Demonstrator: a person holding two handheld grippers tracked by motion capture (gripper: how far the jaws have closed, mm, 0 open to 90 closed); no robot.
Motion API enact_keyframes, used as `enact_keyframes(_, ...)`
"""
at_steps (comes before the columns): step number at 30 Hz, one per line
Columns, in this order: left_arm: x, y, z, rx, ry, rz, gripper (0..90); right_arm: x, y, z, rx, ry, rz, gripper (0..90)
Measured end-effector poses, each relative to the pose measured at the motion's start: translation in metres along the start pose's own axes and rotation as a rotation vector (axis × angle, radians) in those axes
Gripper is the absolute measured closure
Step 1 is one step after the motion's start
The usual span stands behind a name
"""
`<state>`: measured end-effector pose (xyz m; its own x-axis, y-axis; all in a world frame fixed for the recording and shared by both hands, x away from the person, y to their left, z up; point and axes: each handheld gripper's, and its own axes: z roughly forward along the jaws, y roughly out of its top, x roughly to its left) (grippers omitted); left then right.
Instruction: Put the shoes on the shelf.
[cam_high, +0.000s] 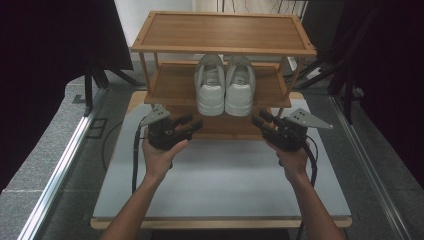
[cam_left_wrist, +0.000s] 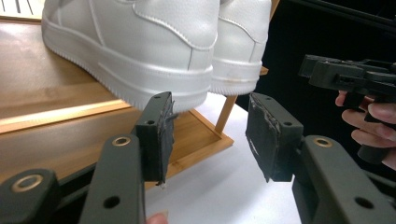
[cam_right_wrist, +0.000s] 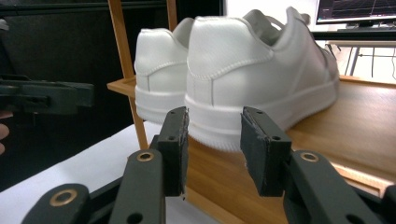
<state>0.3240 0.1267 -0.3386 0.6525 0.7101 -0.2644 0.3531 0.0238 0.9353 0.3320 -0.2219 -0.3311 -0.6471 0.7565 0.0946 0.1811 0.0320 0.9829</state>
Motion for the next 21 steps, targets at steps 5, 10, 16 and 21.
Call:
enact_keyframes(5, 0.001, -0.015, -0.011, 0.015, -0.014, 0.013, 48.6, -0.006, -0.013, -0.014, -0.006, -0.012, 0.002, 60.7)
enact_keyframes(10, 0.003, -0.032, -0.018, 0.053, -0.027, -0.003, 46.3, -0.015, -0.031, -0.031, -0.009, -0.029, 0.042, 60.1)
enact_keyframes(16, 0.008, -0.052, -0.028, 0.08, 0.001, -0.004, 45.2, -0.022, -0.059, -0.047, 0.022, -0.046, 0.053, 59.0)
enact_keyframes(21, 0.016, -0.069, -0.035, 0.109, 0.035, -0.023, 45.0, -0.028, -0.084, -0.058, 0.062, -0.08, 0.066, 58.2)
